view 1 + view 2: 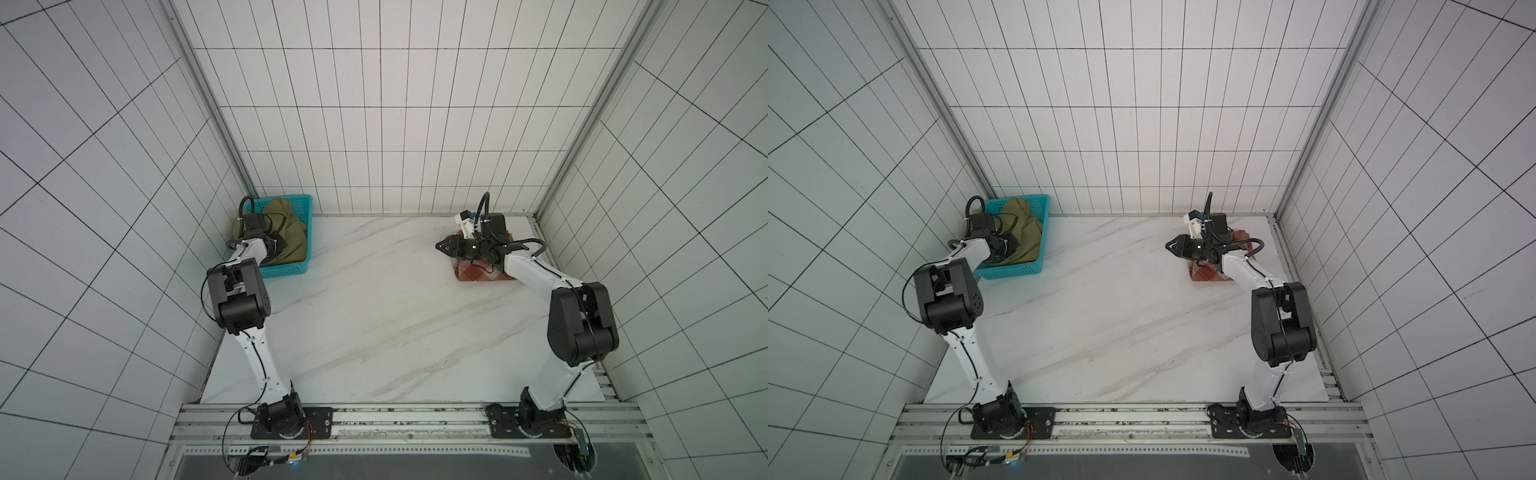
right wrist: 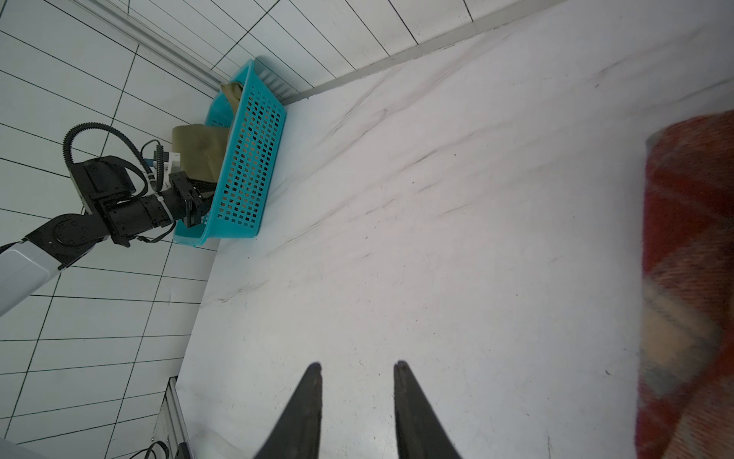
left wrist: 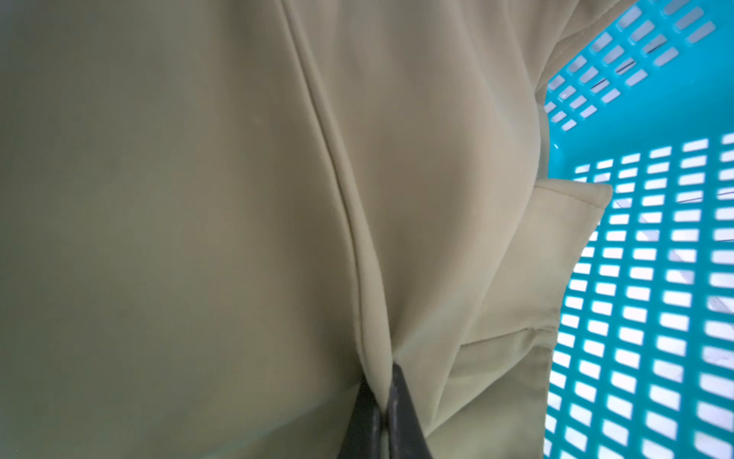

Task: Fold and stack skirts
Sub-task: Pick up the skirt from the basket, then place the skirt at the center of the table.

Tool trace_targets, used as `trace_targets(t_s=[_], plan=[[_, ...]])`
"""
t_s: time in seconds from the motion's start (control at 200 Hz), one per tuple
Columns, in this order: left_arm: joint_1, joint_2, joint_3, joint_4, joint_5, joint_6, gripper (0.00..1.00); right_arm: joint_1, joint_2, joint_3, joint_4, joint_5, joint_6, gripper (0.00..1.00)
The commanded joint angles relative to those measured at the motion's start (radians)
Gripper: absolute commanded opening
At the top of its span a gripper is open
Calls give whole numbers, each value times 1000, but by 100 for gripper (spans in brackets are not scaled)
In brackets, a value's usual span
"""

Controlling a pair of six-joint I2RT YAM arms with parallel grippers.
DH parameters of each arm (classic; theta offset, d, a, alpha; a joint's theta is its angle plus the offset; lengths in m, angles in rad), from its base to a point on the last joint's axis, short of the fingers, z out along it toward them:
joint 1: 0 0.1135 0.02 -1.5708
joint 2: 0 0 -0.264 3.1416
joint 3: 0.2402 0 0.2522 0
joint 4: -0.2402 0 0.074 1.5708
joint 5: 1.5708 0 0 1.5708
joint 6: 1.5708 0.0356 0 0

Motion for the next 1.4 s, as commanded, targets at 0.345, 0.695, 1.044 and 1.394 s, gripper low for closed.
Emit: trace_targets(t_s=[0.345,0.695,1.044,1.394], plan=[[-1,-441,-19,304,320,-321,0,42,-137,45,-72,51,-35,31],[-54,-568,211,512,518,-599,0,87,-258,-14,-90,89,-24,30],[-241,-712,208,600,599,-718,0,201,-453,-130,-115,229,-9,31],[-757,-776,-216,752,402,-635,0,222,-628,-243,-275,301,-42,37]])
